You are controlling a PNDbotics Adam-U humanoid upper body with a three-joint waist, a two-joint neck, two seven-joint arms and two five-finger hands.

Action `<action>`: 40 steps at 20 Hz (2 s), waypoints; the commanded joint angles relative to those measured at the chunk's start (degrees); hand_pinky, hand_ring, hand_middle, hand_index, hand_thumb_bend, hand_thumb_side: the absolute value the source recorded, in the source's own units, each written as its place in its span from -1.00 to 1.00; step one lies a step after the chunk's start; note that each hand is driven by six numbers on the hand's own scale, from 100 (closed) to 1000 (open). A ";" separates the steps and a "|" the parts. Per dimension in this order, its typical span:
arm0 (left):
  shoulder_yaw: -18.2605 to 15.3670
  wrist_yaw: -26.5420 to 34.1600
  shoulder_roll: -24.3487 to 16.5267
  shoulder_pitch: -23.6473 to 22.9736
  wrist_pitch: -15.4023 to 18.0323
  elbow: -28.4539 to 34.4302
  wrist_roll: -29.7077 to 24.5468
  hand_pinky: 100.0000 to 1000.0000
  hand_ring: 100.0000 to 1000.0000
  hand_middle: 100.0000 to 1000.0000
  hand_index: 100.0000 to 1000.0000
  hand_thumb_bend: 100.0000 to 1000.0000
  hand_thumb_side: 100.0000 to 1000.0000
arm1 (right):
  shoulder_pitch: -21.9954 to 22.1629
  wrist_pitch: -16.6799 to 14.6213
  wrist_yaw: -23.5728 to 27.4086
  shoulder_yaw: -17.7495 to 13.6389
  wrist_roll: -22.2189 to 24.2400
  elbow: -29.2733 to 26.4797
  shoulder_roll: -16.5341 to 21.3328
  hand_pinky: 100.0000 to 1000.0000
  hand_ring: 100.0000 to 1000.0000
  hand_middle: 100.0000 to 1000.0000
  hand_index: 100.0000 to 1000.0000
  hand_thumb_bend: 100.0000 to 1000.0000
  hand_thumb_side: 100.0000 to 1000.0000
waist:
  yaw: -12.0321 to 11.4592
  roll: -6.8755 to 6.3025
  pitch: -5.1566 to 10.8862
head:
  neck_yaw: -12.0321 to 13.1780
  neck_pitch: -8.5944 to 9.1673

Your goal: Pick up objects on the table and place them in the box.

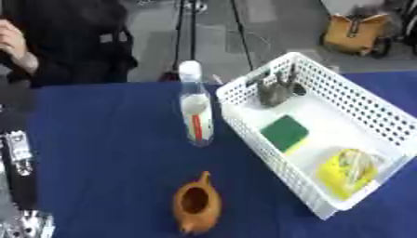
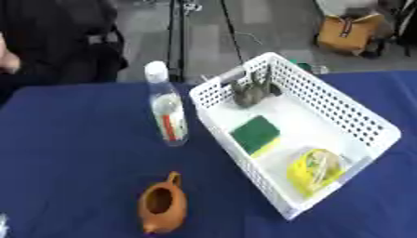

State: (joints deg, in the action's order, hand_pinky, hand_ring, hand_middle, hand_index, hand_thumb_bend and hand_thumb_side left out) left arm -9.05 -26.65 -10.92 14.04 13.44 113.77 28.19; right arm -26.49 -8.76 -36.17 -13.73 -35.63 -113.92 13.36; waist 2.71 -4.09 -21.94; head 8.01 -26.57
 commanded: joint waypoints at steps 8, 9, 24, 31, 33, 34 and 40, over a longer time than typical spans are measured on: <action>-0.14 0.05 -0.38 0.36 -0.17 0.82 0.00 0.48 0.50 0.48 0.89 -1.00 1.00 | -0.72 0.03 0.23 -0.12 -0.08 -0.67 0.99 0.18 0.01 0.06 0.36 -1.00 0.75 | 0.03 0.36 0.90 | 0.01 1.38; -0.13 0.02 -0.49 0.38 -0.25 0.82 -0.01 0.48 0.50 0.48 0.89 -1.00 1.00 | -0.72 0.04 0.23 -0.12 -0.08 -0.67 0.99 0.18 0.01 0.06 0.36 -1.00 0.75 | 0.06 0.35 0.89 | -0.03 1.29; 6.49 -16.65 -20.67 4.84 -6.84 0.82 -18.95 0.88 0.92 0.96 1.00 -1.00 0.45 | 0.06 0.24 0.15 0.08 0.34 -0.67 1.08 0.19 0.01 0.06 0.36 -1.00 0.74 | 0.05 -0.53 2.09 | 0.07 -1.35; 11.49 -19.66 -28.76 9.07 -3.96 0.82 -29.92 1.00 1.00 1.00 1.00 -1.00 0.82 | 0.37 0.26 0.26 0.35 0.74 -0.67 1.13 0.20 0.00 0.06 0.36 -1.00 0.75 | -0.01 -0.78 2.43 | 0.24 -0.93; 13.11 -20.00 -30.44 10.86 -3.21 0.82 -33.08 1.00 1.00 1.00 1.00 -1.00 0.92 | 0.50 0.30 0.32 0.44 0.93 -0.67 1.11 0.20 0.00 0.06 0.36 -1.00 0.74 | 0.00 -0.91 2.57 | 0.29 -0.81; 14.01 -20.28 -31.14 11.89 -2.97 0.82 -34.72 1.00 1.00 1.00 1.00 -1.00 0.92 | 0.57 0.31 0.34 0.48 1.00 -0.67 1.11 0.20 0.00 0.06 0.36 -1.00 0.74 | 0.01 -0.96 2.63 | 0.27 -0.74; 18.79 -20.21 -31.61 17.73 -2.24 0.82 -46.82 0.91 1.00 1.00 1.00 -1.00 0.86 | 1.00 0.35 0.51 0.69 1.41 -0.67 1.01 0.20 0.00 0.06 0.35 -1.00 0.74 | 0.13 -1.24 3.00 | 0.35 -0.98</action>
State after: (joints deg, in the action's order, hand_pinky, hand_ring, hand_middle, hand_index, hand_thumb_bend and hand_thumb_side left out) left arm 9.28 -47.08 -40.75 30.79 11.15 113.78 -16.20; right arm -25.13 -8.35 -36.14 -13.24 -34.47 -113.92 13.38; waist 2.82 -5.51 -20.52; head 8.17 -27.60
